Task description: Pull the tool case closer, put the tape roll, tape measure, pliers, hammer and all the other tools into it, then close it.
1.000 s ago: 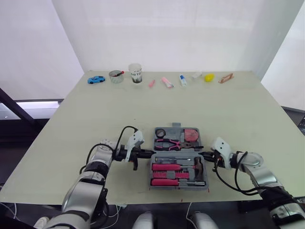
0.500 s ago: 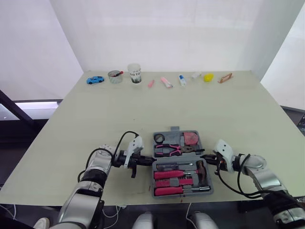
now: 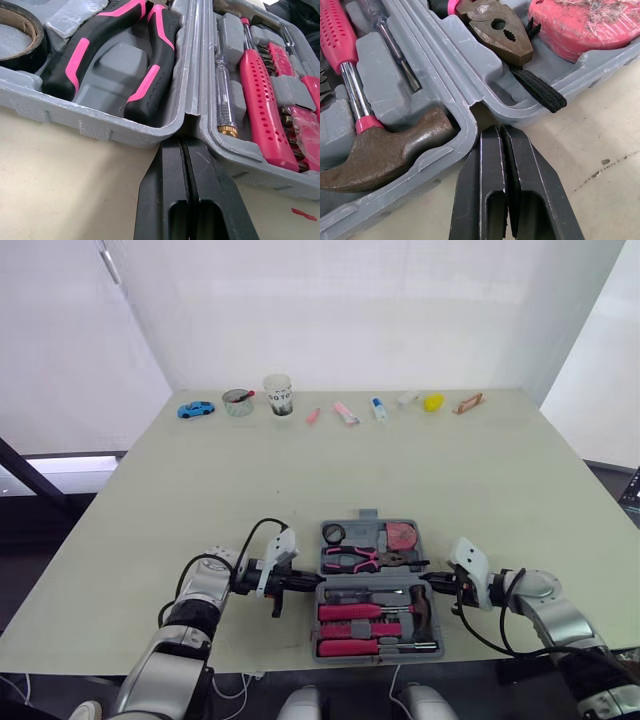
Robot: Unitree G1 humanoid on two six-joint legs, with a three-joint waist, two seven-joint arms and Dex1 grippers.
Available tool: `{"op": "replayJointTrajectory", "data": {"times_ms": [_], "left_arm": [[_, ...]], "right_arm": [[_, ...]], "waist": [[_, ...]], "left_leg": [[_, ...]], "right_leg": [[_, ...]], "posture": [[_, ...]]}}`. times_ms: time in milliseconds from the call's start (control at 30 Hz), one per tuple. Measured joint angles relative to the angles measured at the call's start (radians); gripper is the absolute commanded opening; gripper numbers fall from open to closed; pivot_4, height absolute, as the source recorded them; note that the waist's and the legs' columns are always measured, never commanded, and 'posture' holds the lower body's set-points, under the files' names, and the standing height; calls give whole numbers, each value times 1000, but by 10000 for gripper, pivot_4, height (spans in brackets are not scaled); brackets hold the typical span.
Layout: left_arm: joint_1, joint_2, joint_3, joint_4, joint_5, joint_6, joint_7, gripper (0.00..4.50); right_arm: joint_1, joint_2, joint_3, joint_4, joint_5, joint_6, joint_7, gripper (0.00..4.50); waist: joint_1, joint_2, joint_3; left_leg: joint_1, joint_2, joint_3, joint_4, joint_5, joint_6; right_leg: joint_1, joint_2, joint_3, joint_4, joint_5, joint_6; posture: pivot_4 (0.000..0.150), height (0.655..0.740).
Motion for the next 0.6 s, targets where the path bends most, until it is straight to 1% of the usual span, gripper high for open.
{"op": "replayJointTrajectory", "data": {"times_ms": [600], "left_arm": [[34, 37, -2, -38, -18, 10, -7, 0]], "right_arm": [[9, 40, 13, -16, -5, 12, -7, 943]], "waist": [[-25, -1, -1]], "left_leg": [[2, 1, -1, -1, 0, 0]], "right_leg": [[0, 2, 2, 1, 0, -1]], "posture": [[1500, 7400]]}}
